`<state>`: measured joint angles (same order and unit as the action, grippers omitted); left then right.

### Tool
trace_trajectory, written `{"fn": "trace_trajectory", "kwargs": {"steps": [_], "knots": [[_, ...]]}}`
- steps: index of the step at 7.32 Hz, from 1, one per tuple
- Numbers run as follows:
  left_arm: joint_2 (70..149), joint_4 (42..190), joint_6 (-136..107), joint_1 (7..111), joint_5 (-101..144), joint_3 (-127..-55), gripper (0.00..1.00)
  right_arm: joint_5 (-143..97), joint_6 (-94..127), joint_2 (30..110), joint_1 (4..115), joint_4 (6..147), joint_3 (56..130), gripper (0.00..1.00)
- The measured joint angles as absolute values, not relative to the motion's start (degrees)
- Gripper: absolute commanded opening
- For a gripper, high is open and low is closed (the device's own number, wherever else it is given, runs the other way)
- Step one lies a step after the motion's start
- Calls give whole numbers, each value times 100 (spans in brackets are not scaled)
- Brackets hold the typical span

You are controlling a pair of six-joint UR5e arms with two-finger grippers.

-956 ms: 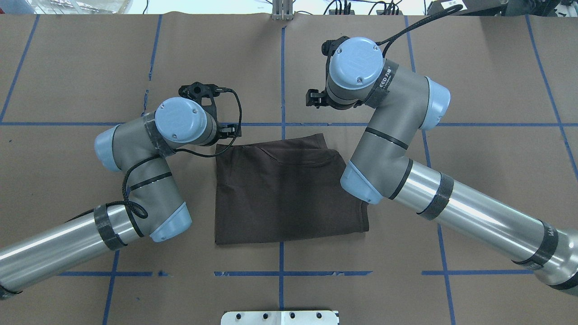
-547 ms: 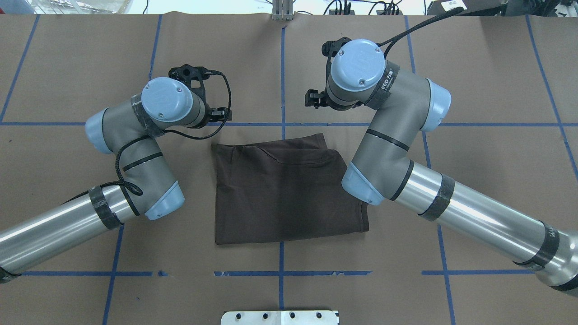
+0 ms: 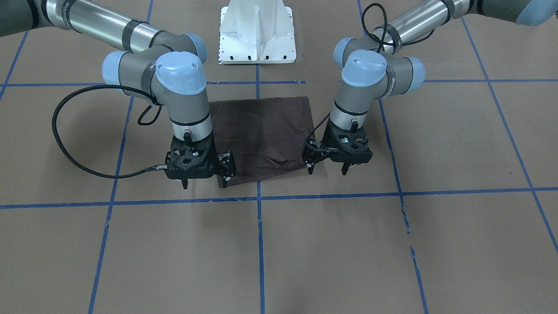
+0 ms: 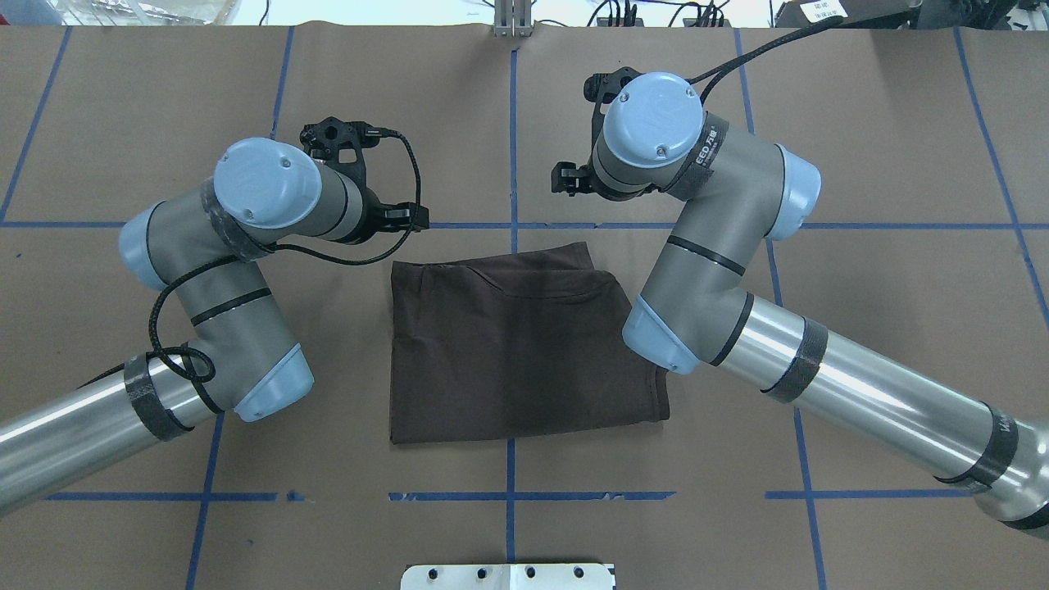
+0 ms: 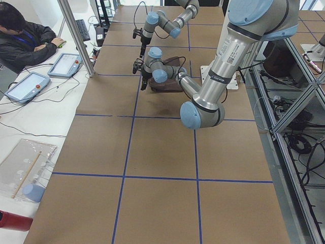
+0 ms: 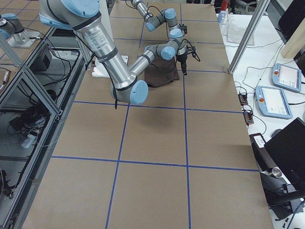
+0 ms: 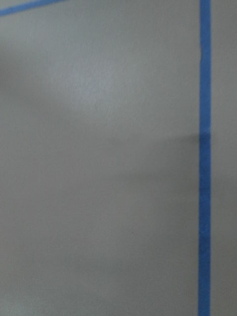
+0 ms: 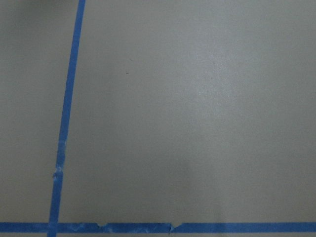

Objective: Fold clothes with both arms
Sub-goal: 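Lift the left gripper off the shirt and hold both grippers above it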

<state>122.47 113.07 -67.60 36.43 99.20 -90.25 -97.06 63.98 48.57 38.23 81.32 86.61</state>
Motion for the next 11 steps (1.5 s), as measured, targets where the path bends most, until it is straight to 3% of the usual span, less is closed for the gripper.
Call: {"fn": "trace_trajectory", "kwargs": {"steps": [11], "knots": [[11839, 11353, -6550, 3337, 9846, -8892, 100, -9686, 6331, 4920, 3814, 8130, 8647, 100]]}}
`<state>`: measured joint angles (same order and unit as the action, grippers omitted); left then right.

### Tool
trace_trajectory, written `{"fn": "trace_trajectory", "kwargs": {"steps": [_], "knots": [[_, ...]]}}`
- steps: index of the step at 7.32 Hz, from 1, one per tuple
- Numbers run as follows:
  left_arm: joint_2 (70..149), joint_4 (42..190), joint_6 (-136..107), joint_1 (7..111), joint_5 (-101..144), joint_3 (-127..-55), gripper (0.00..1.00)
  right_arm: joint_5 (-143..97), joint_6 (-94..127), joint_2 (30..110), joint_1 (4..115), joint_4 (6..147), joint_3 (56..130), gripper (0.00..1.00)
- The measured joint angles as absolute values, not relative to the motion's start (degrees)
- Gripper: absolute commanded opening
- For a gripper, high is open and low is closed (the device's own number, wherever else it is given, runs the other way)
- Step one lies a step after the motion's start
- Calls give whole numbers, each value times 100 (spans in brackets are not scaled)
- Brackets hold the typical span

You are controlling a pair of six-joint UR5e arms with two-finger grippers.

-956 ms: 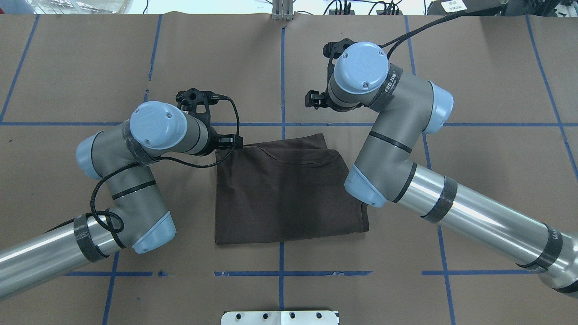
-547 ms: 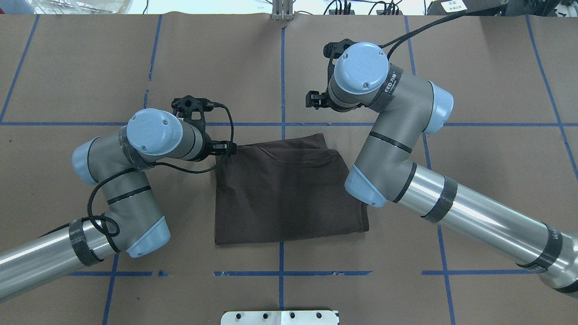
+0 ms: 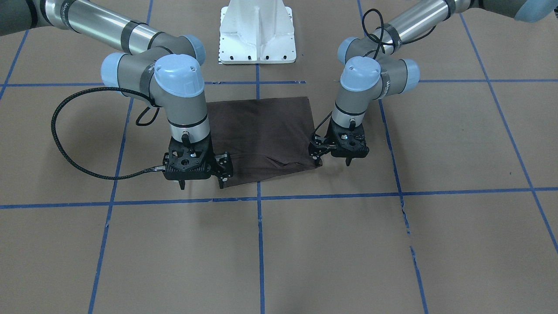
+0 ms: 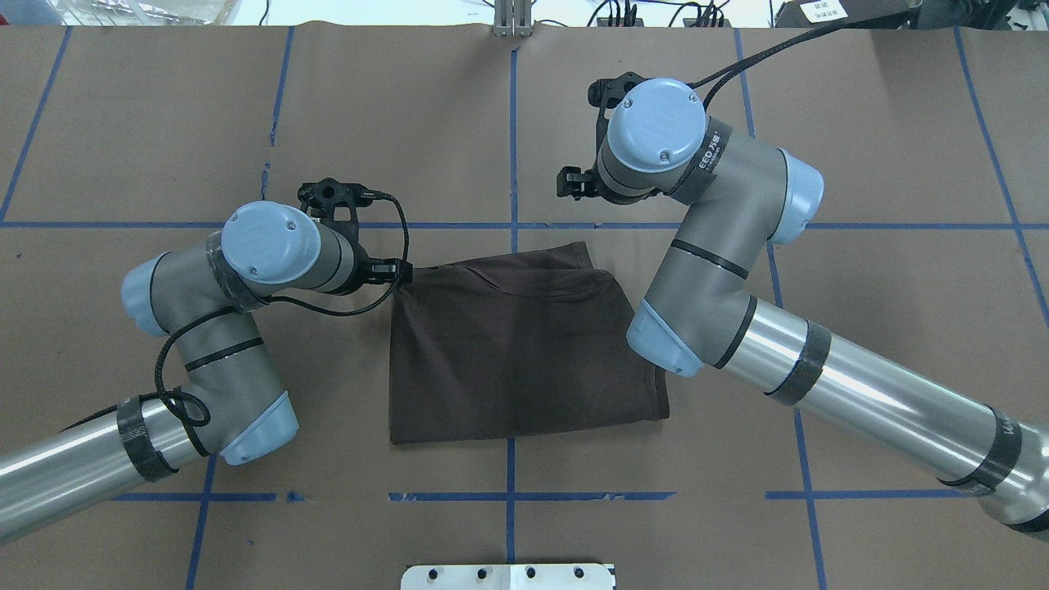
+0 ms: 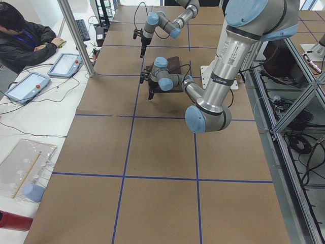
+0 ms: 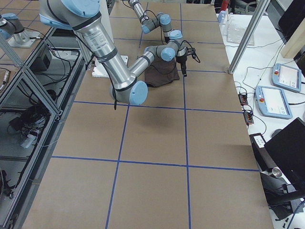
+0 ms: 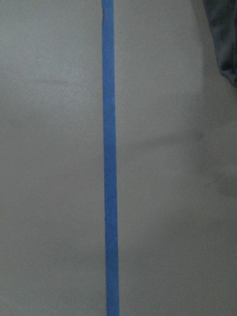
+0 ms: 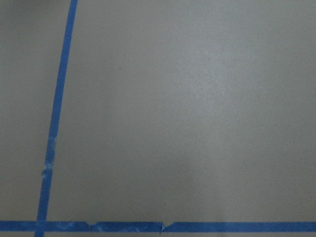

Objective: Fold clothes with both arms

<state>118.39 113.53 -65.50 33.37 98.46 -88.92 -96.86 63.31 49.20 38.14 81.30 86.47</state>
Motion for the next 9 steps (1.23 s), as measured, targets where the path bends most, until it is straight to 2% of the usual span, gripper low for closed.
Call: {"fn": "trace_trajectory", "kwargs": {"steps": [3, 5, 9], "knots": [[11859, 11347, -6194, 3622, 9925, -9041, 100, -9708, 6351, 4922, 3809, 8109, 8671, 100], [11777, 11304, -5932, 3803, 10201, -9386, 100, -9979, 6310, 5023, 3884, 8116, 8841, 100], [10568, 10317, -4937, 4203, 10554, -11231, 100, -10994, 4682, 6425, 4840, 8881, 10369, 100]]}}
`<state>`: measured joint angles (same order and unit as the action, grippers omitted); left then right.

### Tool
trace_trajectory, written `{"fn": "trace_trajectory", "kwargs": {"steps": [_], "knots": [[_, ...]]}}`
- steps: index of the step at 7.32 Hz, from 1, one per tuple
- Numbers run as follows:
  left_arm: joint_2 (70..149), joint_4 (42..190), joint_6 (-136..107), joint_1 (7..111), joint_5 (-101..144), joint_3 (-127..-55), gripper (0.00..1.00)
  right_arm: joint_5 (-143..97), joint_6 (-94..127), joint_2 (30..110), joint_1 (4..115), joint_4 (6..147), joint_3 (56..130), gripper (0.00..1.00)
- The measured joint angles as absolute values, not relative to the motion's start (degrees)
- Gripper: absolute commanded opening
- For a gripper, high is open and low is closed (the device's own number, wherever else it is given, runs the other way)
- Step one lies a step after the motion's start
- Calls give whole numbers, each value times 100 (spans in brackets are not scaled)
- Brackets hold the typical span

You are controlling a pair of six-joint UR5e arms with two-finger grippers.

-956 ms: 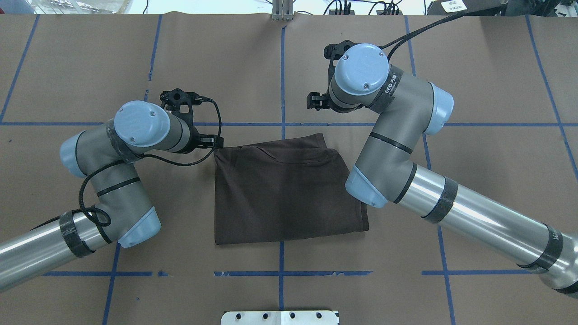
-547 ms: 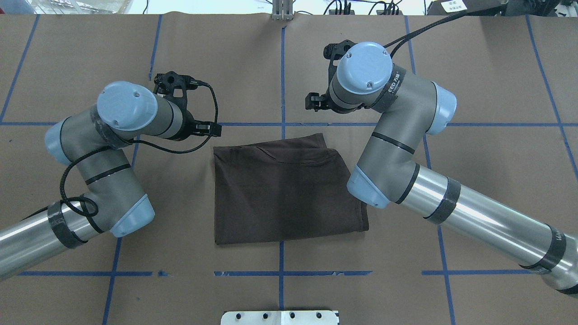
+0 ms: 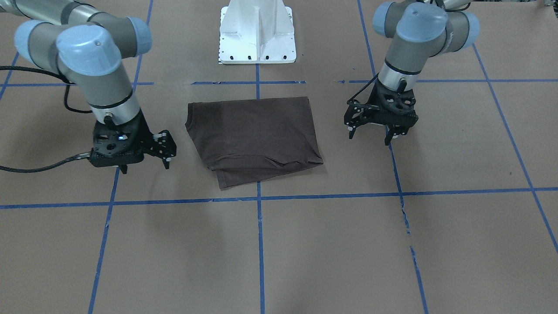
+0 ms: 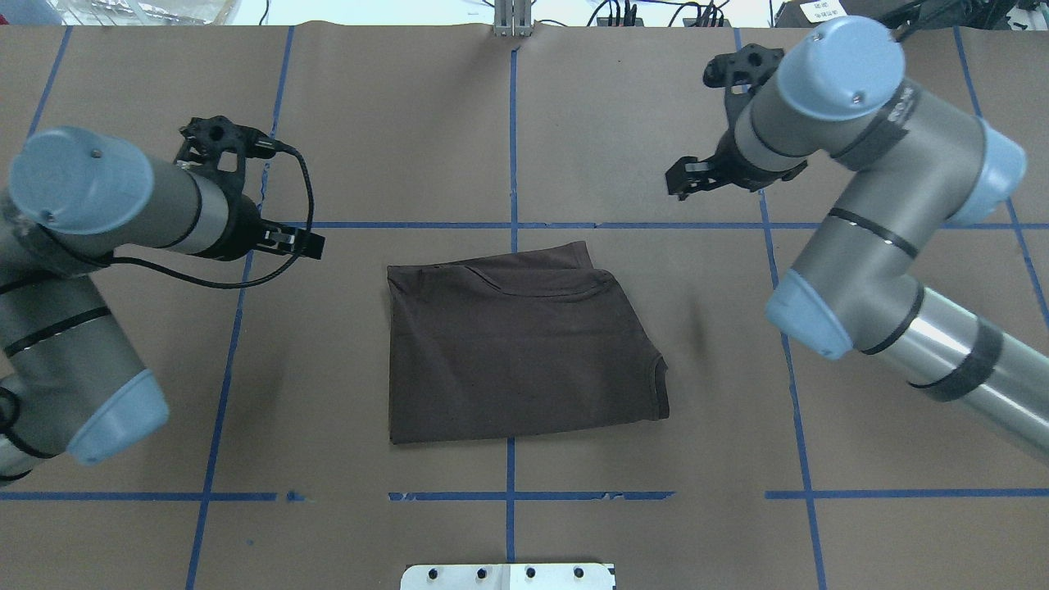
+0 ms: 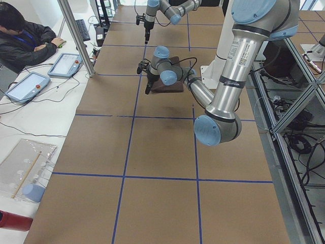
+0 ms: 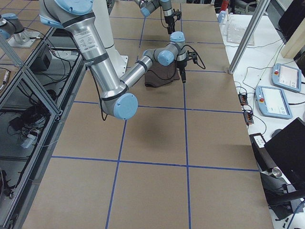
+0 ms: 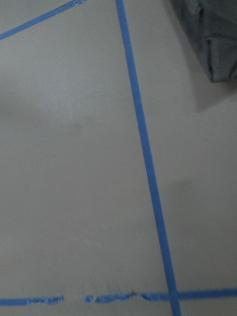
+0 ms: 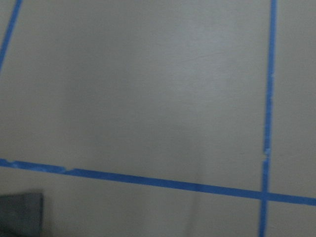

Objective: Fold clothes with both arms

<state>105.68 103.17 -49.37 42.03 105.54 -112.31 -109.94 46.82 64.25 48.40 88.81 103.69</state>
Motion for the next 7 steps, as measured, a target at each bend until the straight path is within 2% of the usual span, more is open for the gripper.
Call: {"fn": "trace_trajectory", "kwargs": {"steps": [2, 4, 7], "knots": [[9720, 10129, -3946, 4736, 10853, -11859, 100, -11816, 3039, 7449, 5878, 9010, 10782, 100], [8934, 10138, -2307, 5691, 11399, -11999, 100, -12367, 1072, 8420, 7055, 9042, 10856, 100], [8224, 10064, -1184, 7065, 12438, -11421, 100, -12633, 22, 9439, 7976, 9030, 10609, 100]]}}
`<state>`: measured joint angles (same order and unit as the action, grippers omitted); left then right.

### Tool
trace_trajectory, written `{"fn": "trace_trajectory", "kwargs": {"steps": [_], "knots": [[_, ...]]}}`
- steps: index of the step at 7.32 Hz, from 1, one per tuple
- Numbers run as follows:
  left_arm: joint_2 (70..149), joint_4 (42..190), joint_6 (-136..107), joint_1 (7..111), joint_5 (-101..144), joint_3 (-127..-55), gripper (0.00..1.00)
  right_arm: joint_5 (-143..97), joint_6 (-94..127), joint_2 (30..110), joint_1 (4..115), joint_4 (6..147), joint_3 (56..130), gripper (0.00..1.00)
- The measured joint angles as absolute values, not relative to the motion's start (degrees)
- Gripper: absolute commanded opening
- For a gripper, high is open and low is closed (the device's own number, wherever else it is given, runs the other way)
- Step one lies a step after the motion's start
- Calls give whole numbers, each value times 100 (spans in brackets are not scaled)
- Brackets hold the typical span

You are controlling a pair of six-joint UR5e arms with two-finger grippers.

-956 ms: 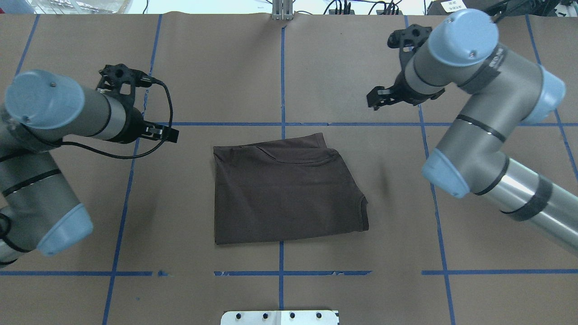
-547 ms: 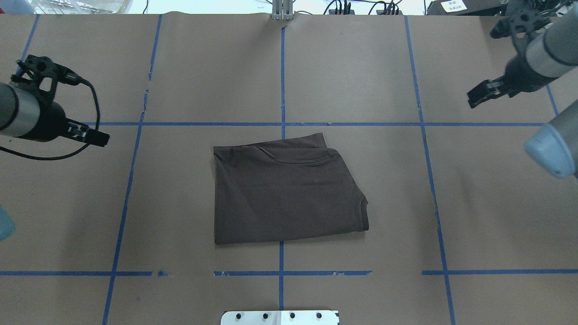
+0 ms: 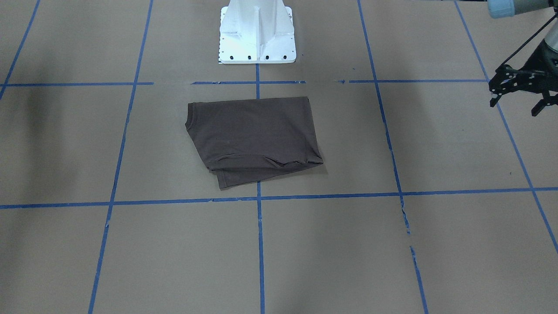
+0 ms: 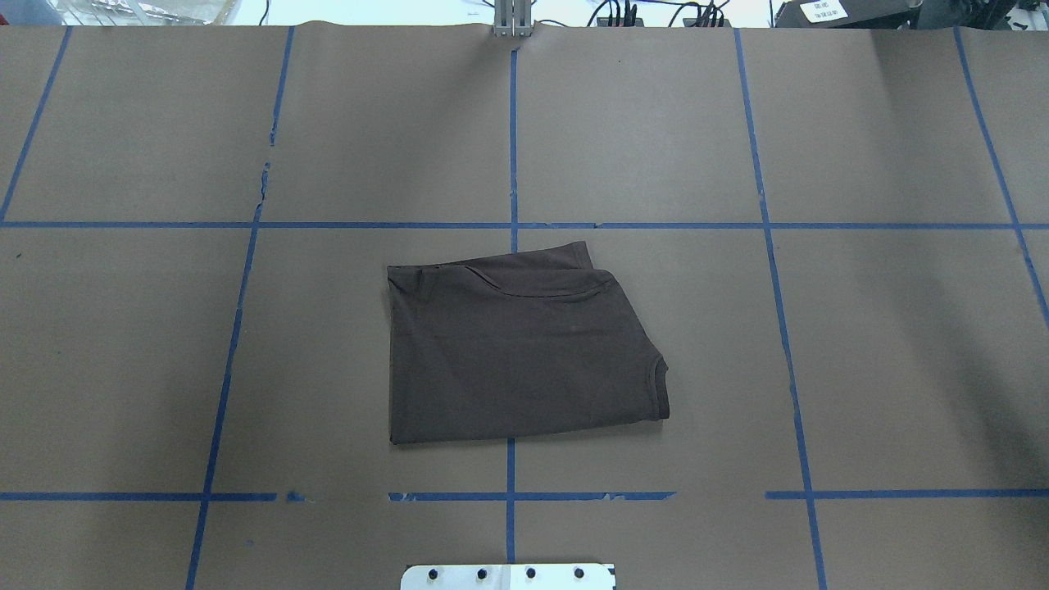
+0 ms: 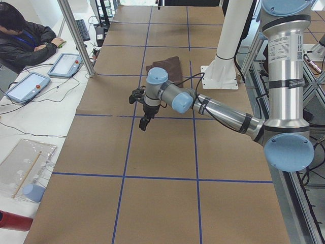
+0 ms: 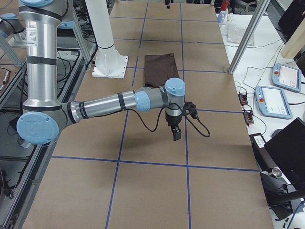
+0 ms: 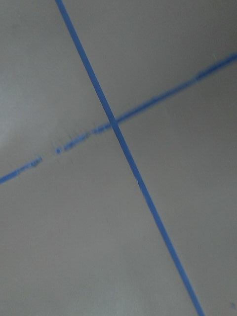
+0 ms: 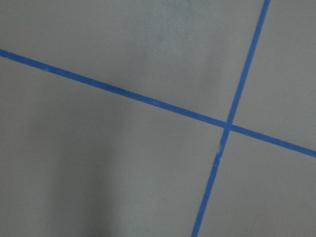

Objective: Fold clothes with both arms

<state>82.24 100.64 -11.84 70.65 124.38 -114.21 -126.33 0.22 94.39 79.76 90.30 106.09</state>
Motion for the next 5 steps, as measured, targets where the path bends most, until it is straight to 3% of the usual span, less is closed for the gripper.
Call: {"fn": "trace_trajectory", "kwargs": {"steps": [5], "knots": [[7870, 9942, -1, 8958, 13647, -9771, 100, -12982, 32, 10087, 8504, 9024, 10339, 100]]}}
